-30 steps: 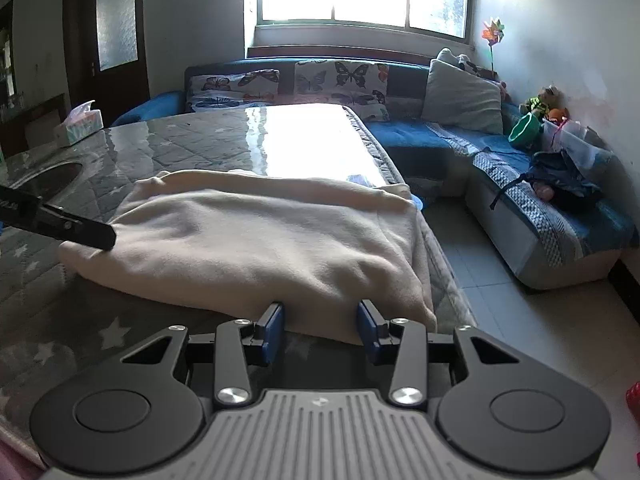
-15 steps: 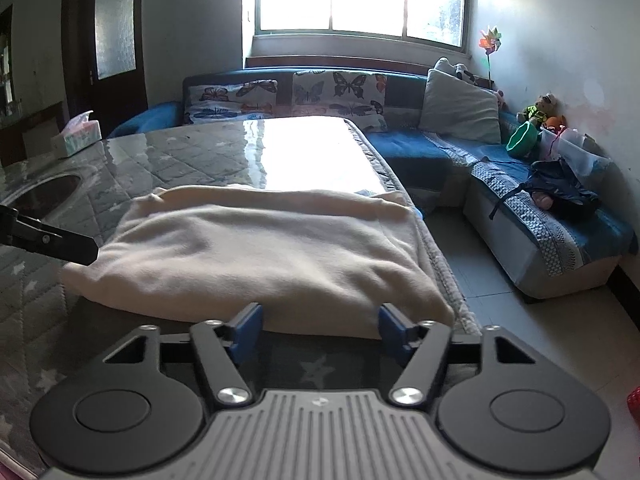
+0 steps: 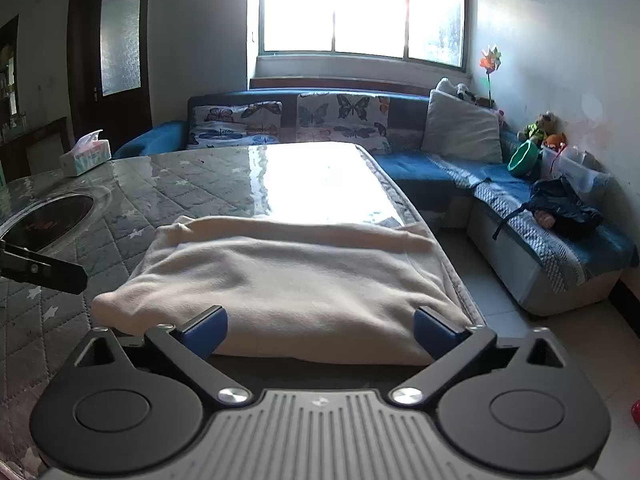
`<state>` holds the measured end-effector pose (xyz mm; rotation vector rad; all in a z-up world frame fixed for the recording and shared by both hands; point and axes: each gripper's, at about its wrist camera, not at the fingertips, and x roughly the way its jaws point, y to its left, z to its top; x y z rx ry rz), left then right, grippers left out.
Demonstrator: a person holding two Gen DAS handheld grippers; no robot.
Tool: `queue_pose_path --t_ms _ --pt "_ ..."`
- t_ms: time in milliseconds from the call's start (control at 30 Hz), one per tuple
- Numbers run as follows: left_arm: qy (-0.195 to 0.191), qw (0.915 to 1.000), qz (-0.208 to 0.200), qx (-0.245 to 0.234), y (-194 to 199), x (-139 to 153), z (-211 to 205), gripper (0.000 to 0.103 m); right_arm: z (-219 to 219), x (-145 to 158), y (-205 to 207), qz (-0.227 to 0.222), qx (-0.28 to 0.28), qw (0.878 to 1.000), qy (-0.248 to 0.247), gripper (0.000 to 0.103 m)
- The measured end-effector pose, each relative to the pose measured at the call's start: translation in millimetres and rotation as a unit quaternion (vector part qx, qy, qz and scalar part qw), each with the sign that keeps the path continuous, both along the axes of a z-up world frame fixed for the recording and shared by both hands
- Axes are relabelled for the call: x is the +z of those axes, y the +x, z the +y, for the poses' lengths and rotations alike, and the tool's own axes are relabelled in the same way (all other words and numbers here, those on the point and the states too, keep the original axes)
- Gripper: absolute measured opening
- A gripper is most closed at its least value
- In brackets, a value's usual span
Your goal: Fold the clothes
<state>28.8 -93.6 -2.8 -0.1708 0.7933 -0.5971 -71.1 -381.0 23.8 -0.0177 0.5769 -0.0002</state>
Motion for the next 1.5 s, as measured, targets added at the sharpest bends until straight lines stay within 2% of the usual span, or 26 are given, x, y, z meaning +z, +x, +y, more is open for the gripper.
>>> queue_pose_path --t_ms 333,567,933,1500 --pt "0.009 0.9995 -0.016 0.025 -5 1 14 0.103 13 10 3 -0.023 -0.008 1.000 0.000 0.103" --pt "0.028 0.9985 -0.033 0.033 -12 3 21 0.103 20 17 5 -0.027 0.006 0.999 0.018 0.103" --pt "0.044 0.9967 -0.038 0.056 -18 2 33 0.103 42 22 9 -0.024 0.005 1.000 0.008 0.103" --pt "0.052 0.9953 -0.051 0.064 -42 6 38 0.103 54 22 -14 -0.027 -0.002 1.000 0.012 0.103"
